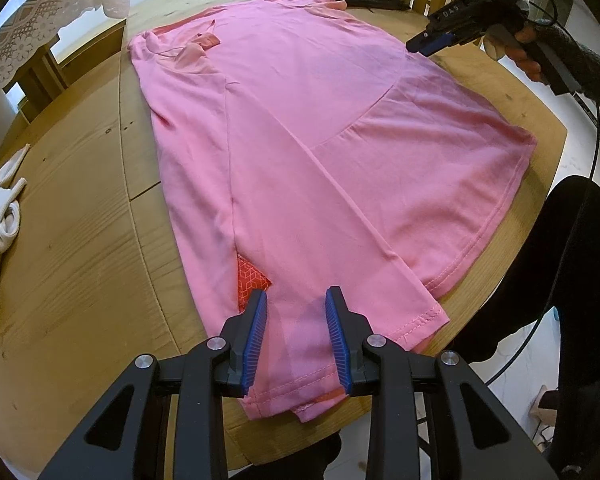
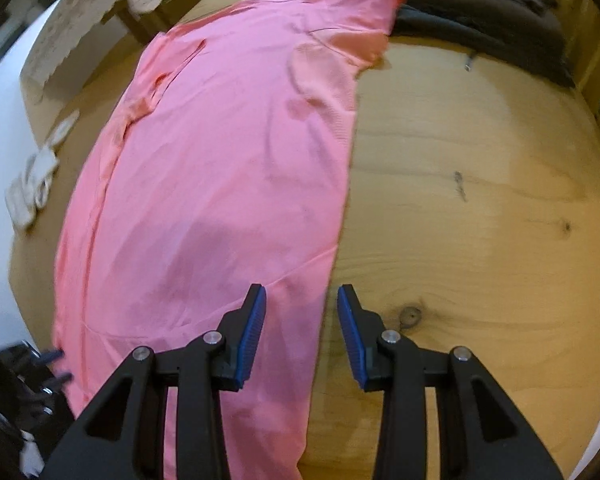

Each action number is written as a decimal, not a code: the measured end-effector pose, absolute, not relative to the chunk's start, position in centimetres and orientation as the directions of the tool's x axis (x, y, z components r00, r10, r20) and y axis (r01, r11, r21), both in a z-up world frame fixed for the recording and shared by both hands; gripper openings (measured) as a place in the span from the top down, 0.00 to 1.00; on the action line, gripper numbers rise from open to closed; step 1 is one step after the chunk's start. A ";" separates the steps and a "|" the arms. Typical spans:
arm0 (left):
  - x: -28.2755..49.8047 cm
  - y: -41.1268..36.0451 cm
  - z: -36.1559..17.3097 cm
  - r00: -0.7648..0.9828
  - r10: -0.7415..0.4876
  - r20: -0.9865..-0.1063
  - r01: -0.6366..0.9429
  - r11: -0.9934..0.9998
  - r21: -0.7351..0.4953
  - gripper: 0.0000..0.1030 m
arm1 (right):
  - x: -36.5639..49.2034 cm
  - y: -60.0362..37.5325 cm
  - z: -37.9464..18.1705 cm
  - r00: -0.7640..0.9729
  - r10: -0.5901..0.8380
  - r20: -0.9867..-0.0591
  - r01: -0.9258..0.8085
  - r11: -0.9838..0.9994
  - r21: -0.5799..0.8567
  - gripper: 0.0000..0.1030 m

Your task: Fold clothes

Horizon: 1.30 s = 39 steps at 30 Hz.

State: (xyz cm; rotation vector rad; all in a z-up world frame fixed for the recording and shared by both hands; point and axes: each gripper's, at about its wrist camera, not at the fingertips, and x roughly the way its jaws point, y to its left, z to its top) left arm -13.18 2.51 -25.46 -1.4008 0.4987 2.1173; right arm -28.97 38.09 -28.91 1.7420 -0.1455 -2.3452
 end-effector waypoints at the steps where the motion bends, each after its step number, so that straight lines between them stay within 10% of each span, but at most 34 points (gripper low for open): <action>1: -13.2 2.5 -25.5 -0.308 0.238 -0.921 -0.624 -0.782 0.007 0.71 | -28.9 37.6 -28.9 -0.277 -0.207 -0.938 0.139 -0.975 0.174 0.85; 2: -13.1 2.5 -25.5 -0.309 0.238 -0.921 -0.624 -0.781 0.008 0.71 | -28.6 37.7 -28.7 -0.270 -0.195 -0.943 0.150 -0.976 0.158 0.99; 9: -13.1 2.4 -25.6 -0.313 0.242 -0.918 -0.627 -0.779 0.009 0.71 | -28.7 39.1 -28.1 -0.261 -0.028 -0.965 0.126 -0.992 -0.006 0.98; 24: -13.0 4.6 -22.9 -0.324 0.284 -0.903 -0.656 -0.755 -0.002 0.72 | -16.4 39.1 -27.2 -0.136 -0.239 -0.961 0.220 -0.954 0.206 0.87; 33: -13.3 5.3 -25.4 -0.304 0.236 -0.923 -0.664 -0.747 0.027 0.68 | -11.9 39.5 -28.4 -0.050 -0.028 -0.998 0.324 -0.946 0.011 0.94; 39: -13.4 5.0 -24.6 -0.269 0.231 -0.935 -0.651 -0.759 -0.001 0.70 | -13.5 41.3 -24.3 -0.174 -0.226 -0.958 0.225 -0.957 0.184 0.93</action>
